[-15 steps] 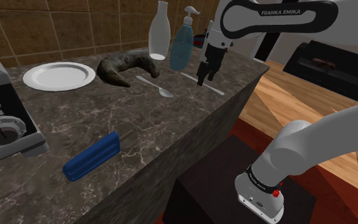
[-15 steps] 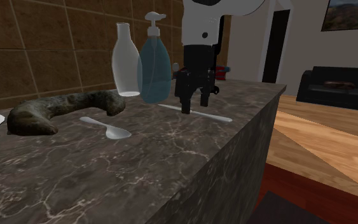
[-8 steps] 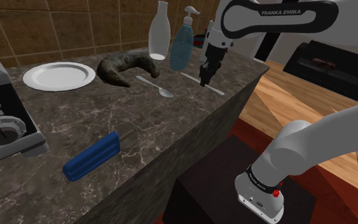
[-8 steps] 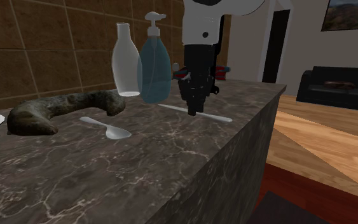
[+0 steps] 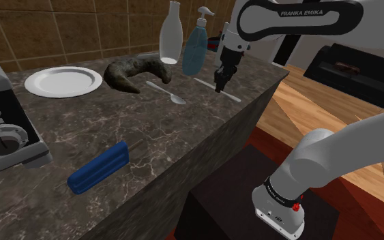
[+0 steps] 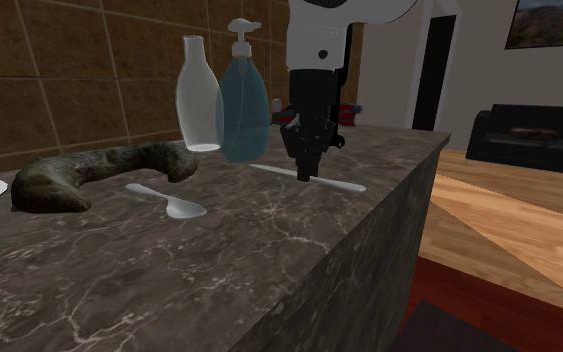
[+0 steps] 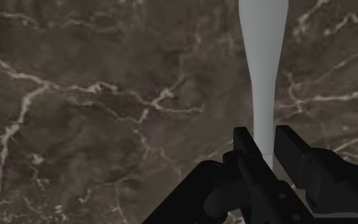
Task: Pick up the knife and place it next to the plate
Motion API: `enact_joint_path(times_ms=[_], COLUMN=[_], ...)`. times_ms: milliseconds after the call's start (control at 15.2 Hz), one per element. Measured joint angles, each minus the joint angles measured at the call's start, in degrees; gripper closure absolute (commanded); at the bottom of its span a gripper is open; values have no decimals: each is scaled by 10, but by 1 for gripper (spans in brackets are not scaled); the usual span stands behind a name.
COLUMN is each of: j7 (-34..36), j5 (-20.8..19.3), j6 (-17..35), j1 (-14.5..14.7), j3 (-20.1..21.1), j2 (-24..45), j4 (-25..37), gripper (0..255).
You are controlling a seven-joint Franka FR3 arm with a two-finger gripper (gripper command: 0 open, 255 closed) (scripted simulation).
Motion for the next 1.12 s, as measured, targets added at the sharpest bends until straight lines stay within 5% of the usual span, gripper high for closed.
enact_joint_path(times_ms=[1122], j7=[5], j5=[0], j6=[-119], j1=[1], j3=[1], j2=[7], j4=[125], gripper=[255])
